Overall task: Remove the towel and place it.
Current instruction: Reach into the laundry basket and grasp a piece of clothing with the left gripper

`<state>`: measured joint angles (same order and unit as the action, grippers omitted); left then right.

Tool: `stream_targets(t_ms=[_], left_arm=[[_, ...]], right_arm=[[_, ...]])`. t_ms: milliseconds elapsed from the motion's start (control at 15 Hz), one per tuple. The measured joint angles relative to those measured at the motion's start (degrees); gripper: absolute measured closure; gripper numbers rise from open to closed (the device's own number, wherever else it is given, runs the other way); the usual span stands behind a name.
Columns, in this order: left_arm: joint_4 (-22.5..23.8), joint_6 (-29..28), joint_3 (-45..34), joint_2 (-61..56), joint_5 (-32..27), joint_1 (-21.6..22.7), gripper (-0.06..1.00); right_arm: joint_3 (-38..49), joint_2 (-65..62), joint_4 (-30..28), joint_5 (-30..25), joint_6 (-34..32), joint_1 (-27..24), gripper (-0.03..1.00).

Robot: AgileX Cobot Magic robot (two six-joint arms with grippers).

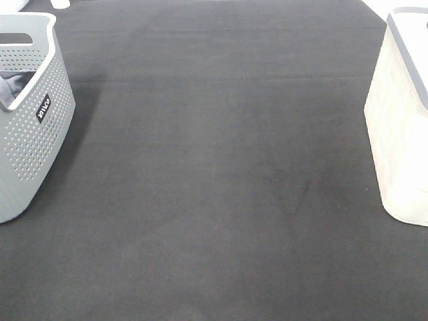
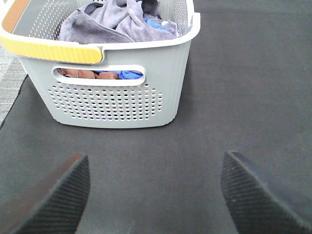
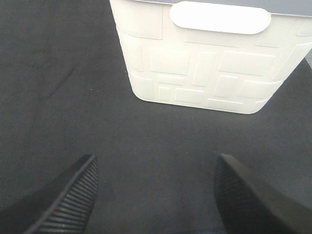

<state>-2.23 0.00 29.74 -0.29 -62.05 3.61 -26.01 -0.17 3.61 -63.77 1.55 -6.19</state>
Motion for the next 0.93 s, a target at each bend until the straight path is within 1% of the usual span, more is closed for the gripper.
stream_targets(t_ms=[933], left_arm=[[0.0,0.0,0.0,0.0,0.0,0.0,0.25]], right_arm=[[0.0,0.0,0.0,0.0,0.0,0.0,0.35]])
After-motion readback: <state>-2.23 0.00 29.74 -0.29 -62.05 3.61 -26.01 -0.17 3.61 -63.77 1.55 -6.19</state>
